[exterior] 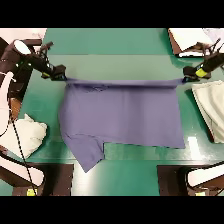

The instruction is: Fold the shirts.

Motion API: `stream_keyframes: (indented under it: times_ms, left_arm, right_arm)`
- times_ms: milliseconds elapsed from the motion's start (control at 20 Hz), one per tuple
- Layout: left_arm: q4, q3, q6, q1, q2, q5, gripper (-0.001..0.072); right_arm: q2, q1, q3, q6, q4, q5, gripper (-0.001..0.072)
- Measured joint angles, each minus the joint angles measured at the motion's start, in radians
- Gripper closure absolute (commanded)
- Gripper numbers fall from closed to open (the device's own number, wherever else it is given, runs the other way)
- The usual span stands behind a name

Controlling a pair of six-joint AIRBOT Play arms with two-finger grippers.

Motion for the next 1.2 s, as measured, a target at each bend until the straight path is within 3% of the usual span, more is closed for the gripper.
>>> stream_keyframes:
  times_ms: [50, 100, 150, 200, 250, 450, 600, 1000, 1200]
  left_arm:
    - [0.01, -0.021, 0.001, -0.001, 0.0, -0.016, 0.0678]
    - [0.019, -0.043, 0.001, -0.003, -0.001, -0.026, 0.0631]
    - [0.024, -0.061, 0.0, -0.005, -0.002, -0.035, 0.0352]
    - [0.029, -0.077, 0.0, -0.006, -0.002, -0.043, 0.0231]
    - [0.032, -0.089, -0.007, -0.005, -0.002, -0.05, 0.0232]
    - [0.037, -0.126, -0.016, -0.009, 0.026, -0.075, 0.0232]
    - [0.072, -0.239, -0.019, -0.009, 0.15, -0.052, 0.0233]
    - [0.089, -0.911, -0.077, -0.008, 0.709, -0.002, 0.0232]
    - [0.029, -1.152, -0.122, -0.009, 0.882, 0.006, 0.0232]
  right_arm:
    - [0.028, 0.0, -0.063, 0.0, 0.012, -0.021, 0.0691]
    - [0.053, 0.0, -0.123, 0.0, 0.027, -0.046, 0.0678]
    - [0.071, -0.001, -0.173, 0.0, 0.046, -0.069, 0.0545]
    - [0.087, -0.001, -0.216, 0.0, 0.068, -0.088, 0.0337]
    - [0.099, -0.002, -0.254, 0.0, 0.094, -0.106, 0.0305]
    - [0.151, -0.008, -0.348, 0.0, 0.165, -0.135, 0.0305]
    - [0.244, -0.026, -0.405, 0.0, 0.185, -0.143, 0.0305]
    - [0.451, -0.074, -0.492, 0.0, 0.199, -0.159, 0.0305]
    - [0.475, -0.06, -0.499, 0.0, 0.204, -0.165, 0.0305]
